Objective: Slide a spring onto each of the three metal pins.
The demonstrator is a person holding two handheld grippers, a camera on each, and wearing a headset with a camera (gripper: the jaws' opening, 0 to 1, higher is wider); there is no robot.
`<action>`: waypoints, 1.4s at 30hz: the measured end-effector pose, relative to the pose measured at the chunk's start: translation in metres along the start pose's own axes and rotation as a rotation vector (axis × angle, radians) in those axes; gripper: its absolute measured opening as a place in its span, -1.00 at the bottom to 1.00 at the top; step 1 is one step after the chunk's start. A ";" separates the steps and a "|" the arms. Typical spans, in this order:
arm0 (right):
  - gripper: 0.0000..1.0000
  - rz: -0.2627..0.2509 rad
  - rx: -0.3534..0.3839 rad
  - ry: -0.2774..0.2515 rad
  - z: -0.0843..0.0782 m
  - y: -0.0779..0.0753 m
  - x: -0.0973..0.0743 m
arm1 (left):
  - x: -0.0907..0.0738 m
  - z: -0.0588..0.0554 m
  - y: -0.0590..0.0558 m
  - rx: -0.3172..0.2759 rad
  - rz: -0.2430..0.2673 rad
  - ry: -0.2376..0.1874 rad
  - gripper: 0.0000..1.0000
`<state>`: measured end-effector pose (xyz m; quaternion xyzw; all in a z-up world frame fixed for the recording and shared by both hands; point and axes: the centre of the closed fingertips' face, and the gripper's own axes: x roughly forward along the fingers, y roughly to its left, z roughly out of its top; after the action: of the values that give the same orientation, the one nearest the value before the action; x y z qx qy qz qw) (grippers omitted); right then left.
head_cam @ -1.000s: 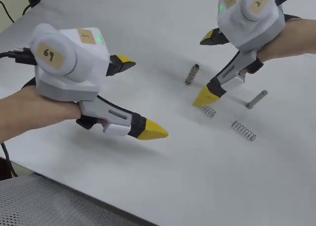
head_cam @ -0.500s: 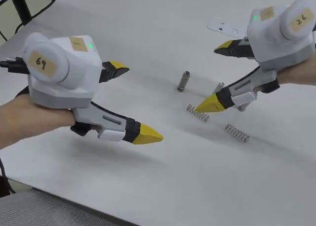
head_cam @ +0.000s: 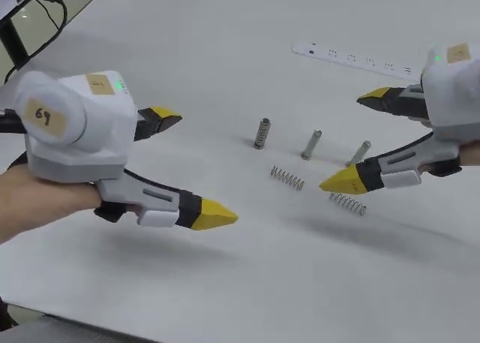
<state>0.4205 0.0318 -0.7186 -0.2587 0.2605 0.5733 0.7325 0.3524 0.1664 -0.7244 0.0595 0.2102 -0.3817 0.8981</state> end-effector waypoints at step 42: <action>0.89 -0.342 0.362 -0.058 -0.106 0.029 -0.117 | 0.014 0.012 -0.009 0.040 -0.104 0.010 0.90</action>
<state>0.3587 -0.1169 -0.7192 -0.1471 0.2902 0.3922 0.8604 0.3584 0.1481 -0.7189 0.0685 0.2095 -0.4319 0.8746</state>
